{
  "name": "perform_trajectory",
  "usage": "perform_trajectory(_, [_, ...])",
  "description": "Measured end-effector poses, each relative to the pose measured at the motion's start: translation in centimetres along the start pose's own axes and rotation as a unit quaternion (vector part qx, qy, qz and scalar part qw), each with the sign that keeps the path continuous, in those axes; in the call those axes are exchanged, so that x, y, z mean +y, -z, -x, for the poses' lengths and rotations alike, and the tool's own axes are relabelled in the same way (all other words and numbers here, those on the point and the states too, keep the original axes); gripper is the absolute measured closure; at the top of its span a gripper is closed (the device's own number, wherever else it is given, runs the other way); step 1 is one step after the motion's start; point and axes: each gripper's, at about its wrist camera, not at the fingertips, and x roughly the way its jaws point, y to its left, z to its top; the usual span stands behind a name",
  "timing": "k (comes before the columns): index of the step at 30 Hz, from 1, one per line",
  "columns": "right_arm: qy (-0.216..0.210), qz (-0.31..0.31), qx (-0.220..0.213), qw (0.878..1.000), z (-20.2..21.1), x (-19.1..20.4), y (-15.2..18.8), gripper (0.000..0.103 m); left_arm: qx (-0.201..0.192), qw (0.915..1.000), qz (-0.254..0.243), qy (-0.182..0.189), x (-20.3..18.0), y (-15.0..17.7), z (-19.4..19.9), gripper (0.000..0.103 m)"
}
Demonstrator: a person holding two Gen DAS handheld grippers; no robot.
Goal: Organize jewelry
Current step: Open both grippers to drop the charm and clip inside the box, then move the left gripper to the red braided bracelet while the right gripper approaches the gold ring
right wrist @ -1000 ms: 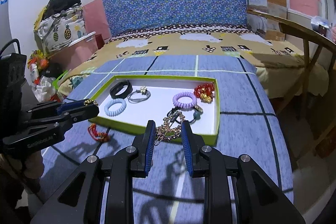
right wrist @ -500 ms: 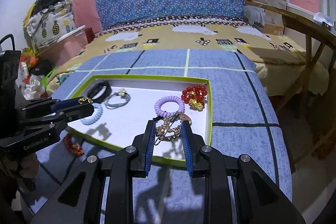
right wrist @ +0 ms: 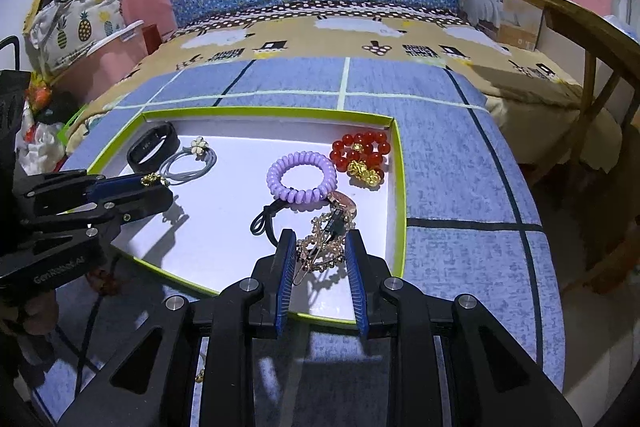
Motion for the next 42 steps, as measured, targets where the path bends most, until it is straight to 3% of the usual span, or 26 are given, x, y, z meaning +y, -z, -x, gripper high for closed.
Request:
perform_trajectory(8, [-0.007,-0.005,0.009,1.000,-0.4,-0.4,0.0,0.077,0.019,0.9998,0.008,0.002,0.5,0.2,-1.2,0.079])
perform_trajectory(22, [-0.009,-0.004,0.004,1.000,-0.5,-0.2,0.1,0.077,0.015,0.9998,0.011,0.003,0.6,0.3,-1.0,0.076])
perform_trajectory(26, [-0.015,-0.007,-0.009,1.000,0.2,-0.2,0.1,0.066,0.008,0.9999,0.011,0.006,0.6,0.4,-0.4,0.075])
perform_trajectory(29, [-0.016,-0.006,-0.015,1.000,0.8,0.0,0.1,0.065,0.006,0.9999,0.010,0.005,0.6,0.6,0.0,0.075])
perform_trajectory(42, [-0.024,-0.012,-0.055,0.998,6.2,1.0,2.2,0.065,-0.063,0.9978,0.014,-0.013,0.1,3.2,7.0,0.075])
